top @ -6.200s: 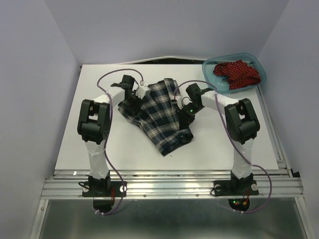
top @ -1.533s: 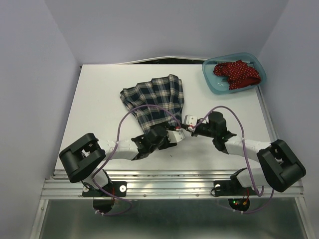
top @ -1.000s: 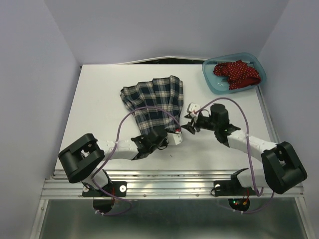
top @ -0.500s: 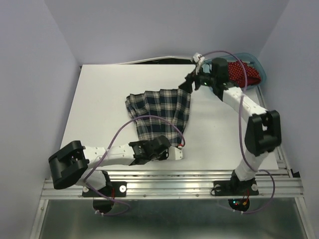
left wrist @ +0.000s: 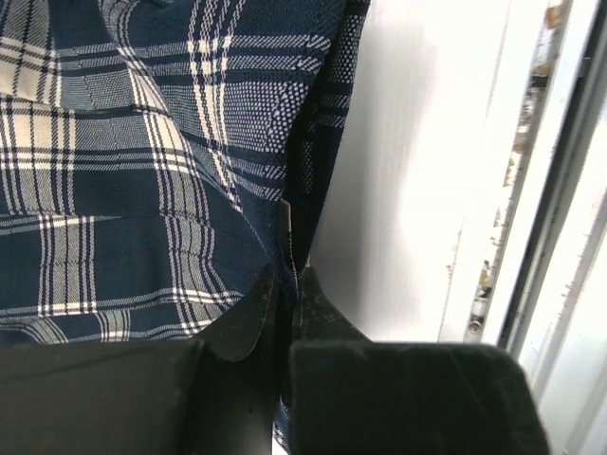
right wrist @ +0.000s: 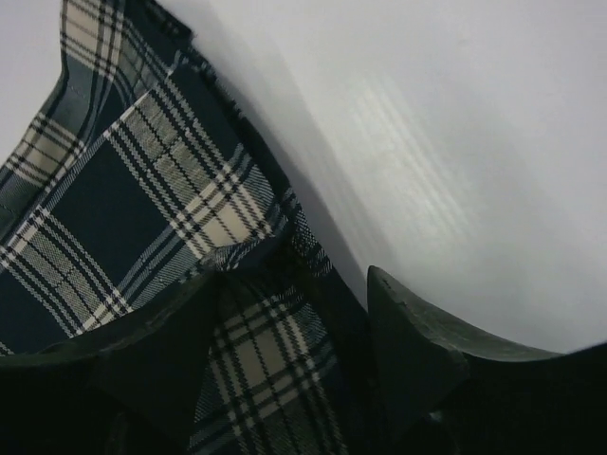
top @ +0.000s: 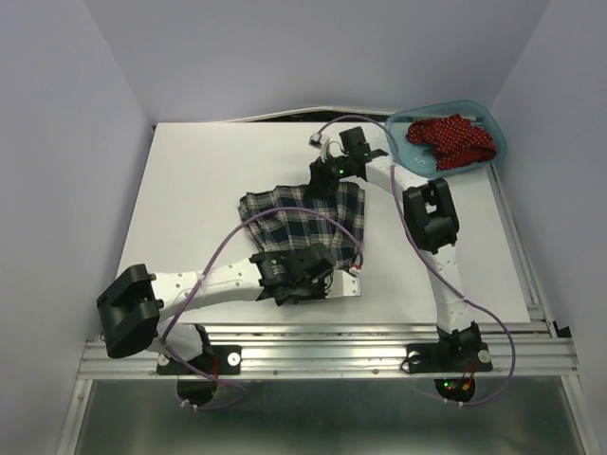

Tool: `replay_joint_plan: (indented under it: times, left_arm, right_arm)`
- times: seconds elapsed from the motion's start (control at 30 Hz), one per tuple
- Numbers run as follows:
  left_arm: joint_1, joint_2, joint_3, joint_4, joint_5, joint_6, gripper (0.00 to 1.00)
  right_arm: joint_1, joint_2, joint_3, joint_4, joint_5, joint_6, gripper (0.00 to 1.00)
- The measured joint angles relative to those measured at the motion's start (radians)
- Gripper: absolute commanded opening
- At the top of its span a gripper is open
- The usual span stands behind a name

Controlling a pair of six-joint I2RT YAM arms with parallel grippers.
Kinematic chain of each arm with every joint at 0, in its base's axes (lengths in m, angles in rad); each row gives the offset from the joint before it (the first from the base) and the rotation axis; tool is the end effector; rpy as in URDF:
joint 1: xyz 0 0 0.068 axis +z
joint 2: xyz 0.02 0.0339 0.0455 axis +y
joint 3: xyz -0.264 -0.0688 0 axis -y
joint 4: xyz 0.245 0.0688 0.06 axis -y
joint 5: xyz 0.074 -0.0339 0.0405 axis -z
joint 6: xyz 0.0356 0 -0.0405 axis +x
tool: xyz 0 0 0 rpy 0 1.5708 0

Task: Fold and stack the skirts
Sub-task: Fold the skirt

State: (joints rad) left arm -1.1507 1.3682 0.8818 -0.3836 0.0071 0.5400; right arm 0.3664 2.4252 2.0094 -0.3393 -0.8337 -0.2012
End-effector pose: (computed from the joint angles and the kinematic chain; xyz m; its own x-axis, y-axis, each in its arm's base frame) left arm 0.1149 -0.2578 0.2268 0.2030 0.8061 -0.5559 0.9450 -0.0126 0.3269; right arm 0.4936 0.2176 0.1757 -0.4782 -0.3274 -0.8149 -0.8571 0.3765 0.3517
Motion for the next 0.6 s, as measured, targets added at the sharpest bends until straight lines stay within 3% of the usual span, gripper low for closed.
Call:
replay_joint_plan:
  times: [0.2, 0.4, 0.6]
  left_arm:
    - [0.012, 0.010, 0.101, -0.130, 0.072, -0.002, 0.03]
    - [0.087, 0.030, 0.310, -0.265, 0.121, 0.053, 0.04]
    - [0.253, 0.097, 0.481, -0.335, 0.158, 0.161, 0.02]
  right_arm:
    - [0.103, -0.011, -0.124, -0.023, -0.015, -0.125, 0.31]
    - [0.138, -0.088, -0.257, -0.057, -0.053, -0.201, 0.24]
    - [0.137, -0.140, -0.353, -0.065, -0.090, -0.233, 0.20]
